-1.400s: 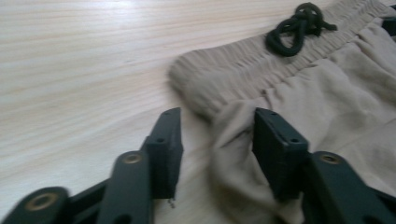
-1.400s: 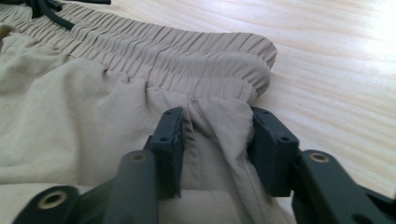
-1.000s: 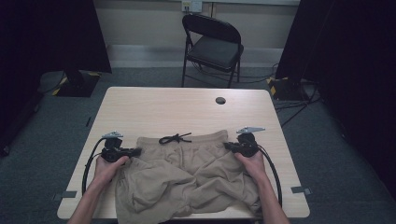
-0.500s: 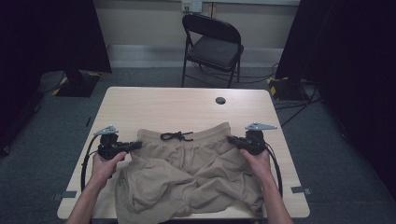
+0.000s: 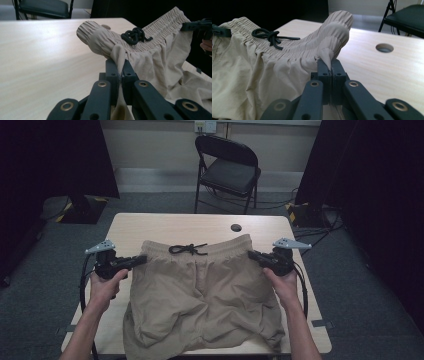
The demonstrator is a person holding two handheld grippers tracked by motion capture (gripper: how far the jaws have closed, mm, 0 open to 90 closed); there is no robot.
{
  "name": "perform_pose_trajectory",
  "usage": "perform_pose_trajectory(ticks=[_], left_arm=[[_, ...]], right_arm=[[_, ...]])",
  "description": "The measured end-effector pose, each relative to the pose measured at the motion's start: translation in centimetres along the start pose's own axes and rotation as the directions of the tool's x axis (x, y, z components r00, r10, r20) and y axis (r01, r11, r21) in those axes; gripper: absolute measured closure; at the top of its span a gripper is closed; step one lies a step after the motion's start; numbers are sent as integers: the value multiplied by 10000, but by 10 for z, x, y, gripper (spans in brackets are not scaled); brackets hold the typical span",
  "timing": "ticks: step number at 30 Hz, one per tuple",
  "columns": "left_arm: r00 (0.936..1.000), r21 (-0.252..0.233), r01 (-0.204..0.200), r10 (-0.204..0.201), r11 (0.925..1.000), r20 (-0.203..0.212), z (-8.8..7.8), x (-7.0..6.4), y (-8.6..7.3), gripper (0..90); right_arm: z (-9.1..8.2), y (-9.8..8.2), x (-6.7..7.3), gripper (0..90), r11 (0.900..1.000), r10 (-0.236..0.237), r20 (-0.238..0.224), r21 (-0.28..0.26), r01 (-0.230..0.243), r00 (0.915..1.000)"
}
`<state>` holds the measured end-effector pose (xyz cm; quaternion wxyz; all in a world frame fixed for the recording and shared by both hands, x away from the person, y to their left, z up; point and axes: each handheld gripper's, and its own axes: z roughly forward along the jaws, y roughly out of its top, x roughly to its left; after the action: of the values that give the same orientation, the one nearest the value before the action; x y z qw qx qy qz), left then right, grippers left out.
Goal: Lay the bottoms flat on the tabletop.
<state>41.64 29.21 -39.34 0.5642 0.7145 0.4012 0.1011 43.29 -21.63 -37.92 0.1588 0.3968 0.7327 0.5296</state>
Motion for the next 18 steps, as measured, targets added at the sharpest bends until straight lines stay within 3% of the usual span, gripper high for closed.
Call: perform_pose_trajectory(ticks=[18], left_arm=[[9981,-804,-605,595,9949,-152,-4,-1,67,877]], right_arm=[[-10,64,2,888,9923,-416,76,-1163,422,9991]])
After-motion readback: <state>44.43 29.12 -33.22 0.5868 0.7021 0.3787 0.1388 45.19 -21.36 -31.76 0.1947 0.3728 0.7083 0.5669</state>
